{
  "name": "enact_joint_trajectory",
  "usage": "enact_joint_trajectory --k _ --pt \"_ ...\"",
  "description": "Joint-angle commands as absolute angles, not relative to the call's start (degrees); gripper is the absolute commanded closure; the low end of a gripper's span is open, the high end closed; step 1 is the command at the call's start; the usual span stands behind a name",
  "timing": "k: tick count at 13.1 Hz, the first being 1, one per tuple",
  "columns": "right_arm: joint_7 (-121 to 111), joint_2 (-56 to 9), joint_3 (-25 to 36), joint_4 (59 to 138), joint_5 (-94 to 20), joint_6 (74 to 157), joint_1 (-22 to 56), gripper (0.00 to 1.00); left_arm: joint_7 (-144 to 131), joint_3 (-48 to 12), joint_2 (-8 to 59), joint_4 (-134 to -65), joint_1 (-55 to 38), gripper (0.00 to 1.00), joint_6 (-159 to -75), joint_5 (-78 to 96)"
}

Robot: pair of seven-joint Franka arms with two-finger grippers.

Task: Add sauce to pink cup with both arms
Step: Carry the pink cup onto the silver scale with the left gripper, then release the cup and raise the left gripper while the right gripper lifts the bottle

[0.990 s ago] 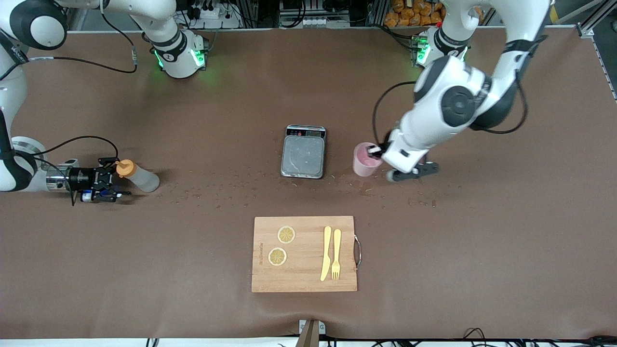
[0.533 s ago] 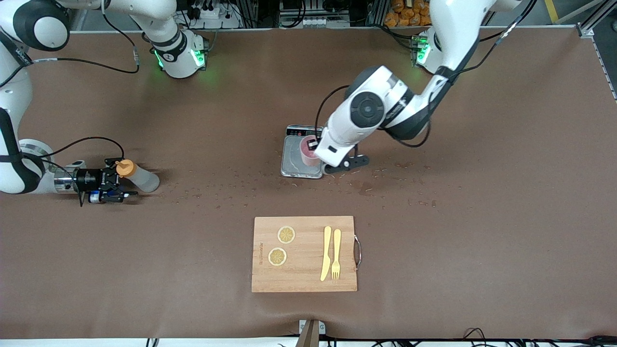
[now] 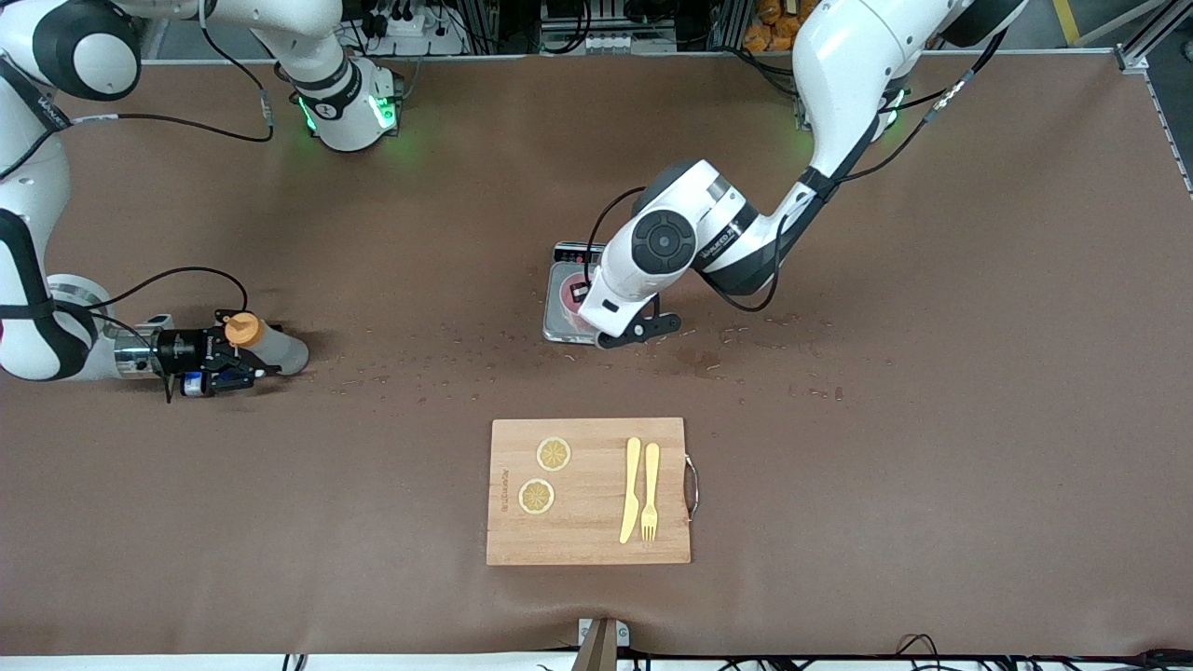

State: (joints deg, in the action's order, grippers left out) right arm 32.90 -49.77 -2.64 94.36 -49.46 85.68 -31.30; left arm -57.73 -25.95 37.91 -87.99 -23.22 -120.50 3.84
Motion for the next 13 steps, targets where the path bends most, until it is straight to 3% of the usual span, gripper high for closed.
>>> enact_joint_trajectory --k 1,2,3,9,10,11,13 --pt "32.25 -49.13 -2.2 94.66 -50.8 86.04 -30.76 0.51 -57.48 -25.66 39.2 -86.13 -24.78 1.0 -119.62 2.37" --pt "32.34 -48.87 -2.2 94.57 -50.8 86.13 -30.67 0.61 -57.48 -25.66 39.55 -86.13 -25.13 1.0 -119.62 2.37" --pt "32.6 -48.69 -2.2 94.57 -50.71 86.13 -30.41 0.62 -57.48 -25.66 39.81 -86.13 -25.4 1.0 -119.53 2.2" --pt "32.87 -47.29 -2.11 94.57 -50.54 86.13 -30.32 0.6 -57.74 -25.66 41.04 -86.13 -26.72 0.98 -119.53 0.62" --pt "32.96 -46.5 -1.94 94.57 -50.45 86.13 -29.37 0.6 -58.44 -25.66 40.96 -86.13 -26.72 0.38 -119.44 0.96" --pt "33.48 -45.62 -1.85 94.74 -50.36 86.22 -28.75 0.6 -58.1 -25.58 40.96 -86.13 -26.72 0.0 -119.44 0.53" --pt "35.33 -44.65 -1.85 94.83 -50.27 87.01 -28.3 0.6 -58.1 -25.66 40.17 -86.13 -26.11 0.0 -119.36 0.53"
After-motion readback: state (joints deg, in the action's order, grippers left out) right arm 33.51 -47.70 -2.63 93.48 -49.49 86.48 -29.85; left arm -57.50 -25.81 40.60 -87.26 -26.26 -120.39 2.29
